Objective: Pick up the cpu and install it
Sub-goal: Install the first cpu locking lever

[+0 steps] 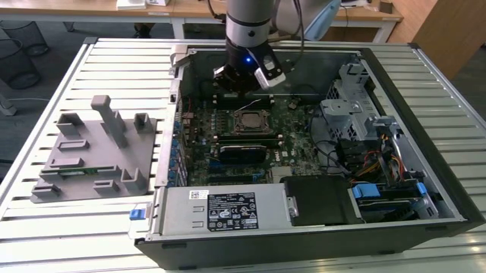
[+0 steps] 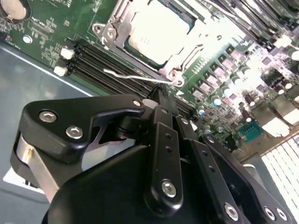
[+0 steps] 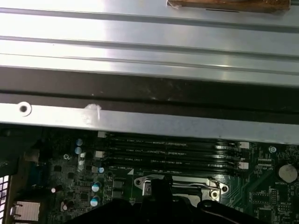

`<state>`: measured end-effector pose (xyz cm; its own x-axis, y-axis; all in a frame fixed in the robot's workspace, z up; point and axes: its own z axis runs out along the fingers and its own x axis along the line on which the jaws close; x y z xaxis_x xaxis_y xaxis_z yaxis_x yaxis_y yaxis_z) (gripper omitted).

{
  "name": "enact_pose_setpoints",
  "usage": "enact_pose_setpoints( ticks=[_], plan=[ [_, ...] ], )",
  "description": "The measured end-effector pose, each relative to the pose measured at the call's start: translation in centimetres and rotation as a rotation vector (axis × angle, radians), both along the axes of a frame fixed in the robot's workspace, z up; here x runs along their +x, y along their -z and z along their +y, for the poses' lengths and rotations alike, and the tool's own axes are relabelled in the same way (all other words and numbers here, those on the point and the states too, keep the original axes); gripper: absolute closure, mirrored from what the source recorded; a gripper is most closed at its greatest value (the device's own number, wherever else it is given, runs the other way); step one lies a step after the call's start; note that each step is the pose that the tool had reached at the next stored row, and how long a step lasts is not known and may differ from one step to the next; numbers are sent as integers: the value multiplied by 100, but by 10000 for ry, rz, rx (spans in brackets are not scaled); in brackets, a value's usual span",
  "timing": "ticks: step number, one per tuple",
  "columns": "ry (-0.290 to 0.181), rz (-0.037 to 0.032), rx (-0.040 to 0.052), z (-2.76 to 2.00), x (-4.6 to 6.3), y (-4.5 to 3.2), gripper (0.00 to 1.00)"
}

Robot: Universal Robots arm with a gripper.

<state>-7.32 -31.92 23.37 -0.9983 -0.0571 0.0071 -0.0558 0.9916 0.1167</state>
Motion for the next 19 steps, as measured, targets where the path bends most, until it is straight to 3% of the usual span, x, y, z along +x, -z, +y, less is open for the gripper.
enact_pose_setpoints(
  ticks=[8, 19],
  plan=[
    [-86, -1, 0, 13, 123, 40, 89],
    [-128, -1, 0, 53, 199, 81, 89]
  ],
)
